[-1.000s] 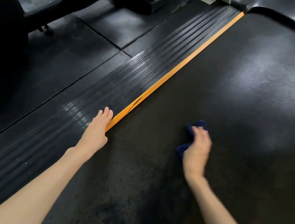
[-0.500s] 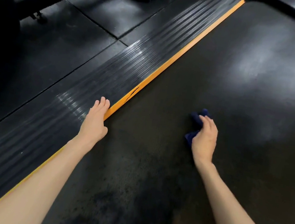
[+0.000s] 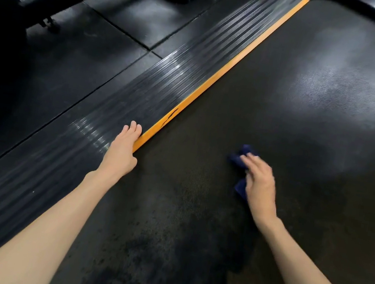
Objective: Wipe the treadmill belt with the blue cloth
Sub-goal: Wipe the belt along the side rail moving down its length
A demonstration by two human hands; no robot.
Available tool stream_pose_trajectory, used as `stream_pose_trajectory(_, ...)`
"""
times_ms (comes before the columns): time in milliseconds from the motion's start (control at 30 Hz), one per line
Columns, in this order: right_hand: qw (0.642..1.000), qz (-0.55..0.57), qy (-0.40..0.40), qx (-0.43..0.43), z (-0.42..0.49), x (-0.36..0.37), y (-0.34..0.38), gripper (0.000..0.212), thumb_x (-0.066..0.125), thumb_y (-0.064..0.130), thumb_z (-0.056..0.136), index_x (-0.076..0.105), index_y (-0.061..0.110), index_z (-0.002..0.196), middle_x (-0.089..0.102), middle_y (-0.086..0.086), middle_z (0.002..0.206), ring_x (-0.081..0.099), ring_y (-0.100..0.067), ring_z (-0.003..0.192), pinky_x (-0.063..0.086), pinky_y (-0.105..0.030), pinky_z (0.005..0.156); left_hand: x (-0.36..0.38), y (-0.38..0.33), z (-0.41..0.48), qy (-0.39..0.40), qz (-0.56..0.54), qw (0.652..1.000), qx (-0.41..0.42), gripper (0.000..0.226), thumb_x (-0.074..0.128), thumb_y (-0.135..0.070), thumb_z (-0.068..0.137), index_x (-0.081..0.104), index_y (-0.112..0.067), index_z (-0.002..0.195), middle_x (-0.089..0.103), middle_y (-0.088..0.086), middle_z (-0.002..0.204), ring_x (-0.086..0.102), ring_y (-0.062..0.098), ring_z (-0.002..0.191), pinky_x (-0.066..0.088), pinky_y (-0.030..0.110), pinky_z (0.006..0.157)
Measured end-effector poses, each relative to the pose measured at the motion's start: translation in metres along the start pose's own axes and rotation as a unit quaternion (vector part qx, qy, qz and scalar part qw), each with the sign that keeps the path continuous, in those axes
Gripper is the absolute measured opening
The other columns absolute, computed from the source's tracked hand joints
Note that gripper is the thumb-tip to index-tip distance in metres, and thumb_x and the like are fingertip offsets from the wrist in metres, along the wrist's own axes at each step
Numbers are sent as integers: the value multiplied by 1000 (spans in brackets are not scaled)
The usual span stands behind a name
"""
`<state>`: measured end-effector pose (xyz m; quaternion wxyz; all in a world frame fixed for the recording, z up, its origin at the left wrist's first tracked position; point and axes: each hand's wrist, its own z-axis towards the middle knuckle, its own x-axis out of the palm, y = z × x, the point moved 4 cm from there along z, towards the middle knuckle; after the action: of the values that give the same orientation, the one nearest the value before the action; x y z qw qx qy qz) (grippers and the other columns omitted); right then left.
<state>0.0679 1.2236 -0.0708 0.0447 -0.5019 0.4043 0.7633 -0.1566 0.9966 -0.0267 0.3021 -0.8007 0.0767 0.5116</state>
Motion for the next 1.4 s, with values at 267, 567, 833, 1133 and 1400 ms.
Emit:
stream_pose_trajectory(267, 971, 4, 133, -200, -79, 66, 109, 38, 59, 7, 78, 62, 15, 115, 62, -1, 120, 48, -18, 114, 27, -22, 101, 2, 0, 0, -2, 12, 1000, 3, 90, 44, 22, 77, 7, -15, 149, -3, -2, 157, -2, 18, 144, 17, 34, 114)
stream_pose_trajectory(567, 998, -40, 42, 7, 28, 9, 19, 39, 57, 0, 86, 57, 8, 124, 54, -10, 130, 44, -27, 125, 27, -33, 108, -1, -2, -2, 11, -1, 1000, -7, 90, 44, 22, 79, 6, -17, 149, -4, -4, 157, -3, 16, 144, 14, 34, 114)
stream_pose_trajectory(833, 988, 73, 33, 131, 33, 8, 42, 50, 46, -7, 84, 48, 6, 132, 48, -8, 135, 39, -21, 128, 26, -26, 107, -1, -3, -2, 9, -15, 1000, -8, 90, 45, 23, 78, 5, -16, 149, -5, -3, 157, -5, 17, 144, 10, 34, 115)
stream_pose_trajectory(1133, 993, -42, 32, 104, 11, 22, 77, 35, 55, 29, 91, 50, 12, 121, 46, -4, 123, 46, -17, 110, 34, -24, 86, -1, -4, -1, 16, -14, 1000, -12, 91, 47, 22, 79, 4, -17, 149, -6, -2, 157, -6, 18, 144, 7, 35, 115)
stream_pose_trajectory(1400, 980, -43, 98, 168, 12, 30, 82, 26, 51, 36, 94, 52, 11, 102, 46, -5, 106, 43, -12, 93, 36, -21, 78, 1, -6, 0, 8, -4, 1000, -20, 91, 49, 19, 80, 2, -17, 149, -7, -2, 157, -6, 19, 144, 9, 36, 115)
